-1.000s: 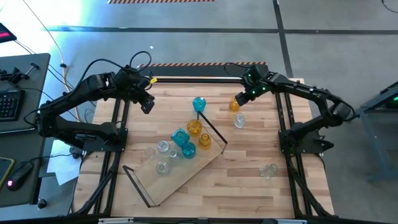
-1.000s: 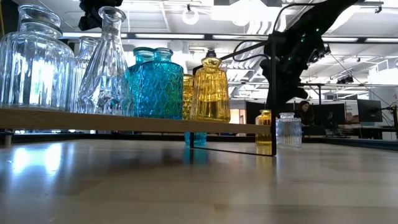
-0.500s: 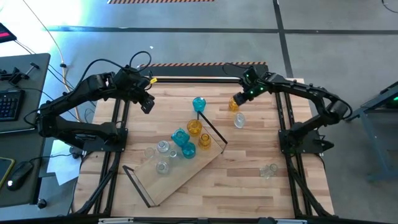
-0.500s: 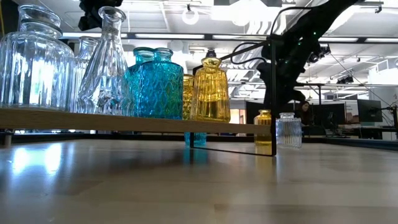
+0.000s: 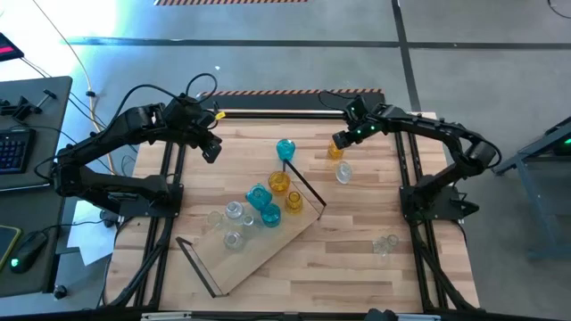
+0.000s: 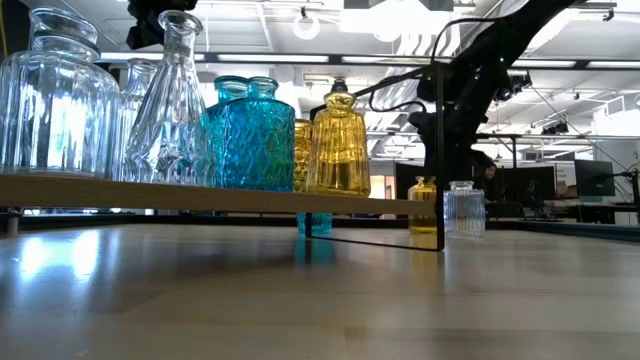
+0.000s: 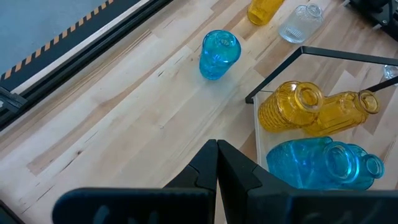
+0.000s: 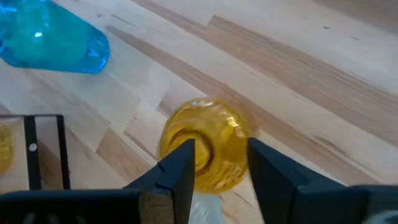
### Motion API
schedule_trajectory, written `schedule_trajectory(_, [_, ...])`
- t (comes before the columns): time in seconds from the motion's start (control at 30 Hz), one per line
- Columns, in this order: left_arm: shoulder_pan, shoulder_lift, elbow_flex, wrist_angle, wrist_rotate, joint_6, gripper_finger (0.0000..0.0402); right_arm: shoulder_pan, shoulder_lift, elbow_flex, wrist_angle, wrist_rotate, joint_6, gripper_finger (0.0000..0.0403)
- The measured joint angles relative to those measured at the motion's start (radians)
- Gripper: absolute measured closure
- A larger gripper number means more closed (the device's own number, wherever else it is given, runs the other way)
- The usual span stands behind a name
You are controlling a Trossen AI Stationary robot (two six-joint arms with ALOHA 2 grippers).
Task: Sort vases onto shelf
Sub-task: Put the yellow vase on the shelf aligned with the other yellow vases
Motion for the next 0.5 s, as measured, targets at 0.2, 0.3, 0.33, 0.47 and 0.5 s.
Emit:
schedule_trajectory(0.2, [0.000, 0.000, 0.000, 0.000, 0.000, 0.000, 0.0402, 0.007, 0.026, 0.003, 0.006, -0.005, 0.014, 0.0274])
schedule_trajectory(0.3, [0.000, 0.000, 0.000, 0.000, 0.000, 0.000, 0.0401, 0.007, 0.026, 0.003, 0.003, 0.003, 0.017, 0.0289])
schedule_trajectory(0.33, [0.000, 0.000, 0.000, 0.000, 0.000, 0.001, 0.0402, 0.007, 0.026, 0.003, 0.002, 0.005, 0.017, 0.0299])
schedule_trajectory(0.47, [0.000, 0.000, 0.000, 0.000, 0.000, 0.001, 0.0401, 0.006, 0.025, 0.004, 0.003, 0.012, 0.004, 0.0352])
schedule_trajectory(0.5, [0.000, 0.000, 0.000, 0.000, 0.000, 0.001, 0.0401, 0.006, 0.025, 0.004, 0.003, 0.012, -0.004, 0.0368])
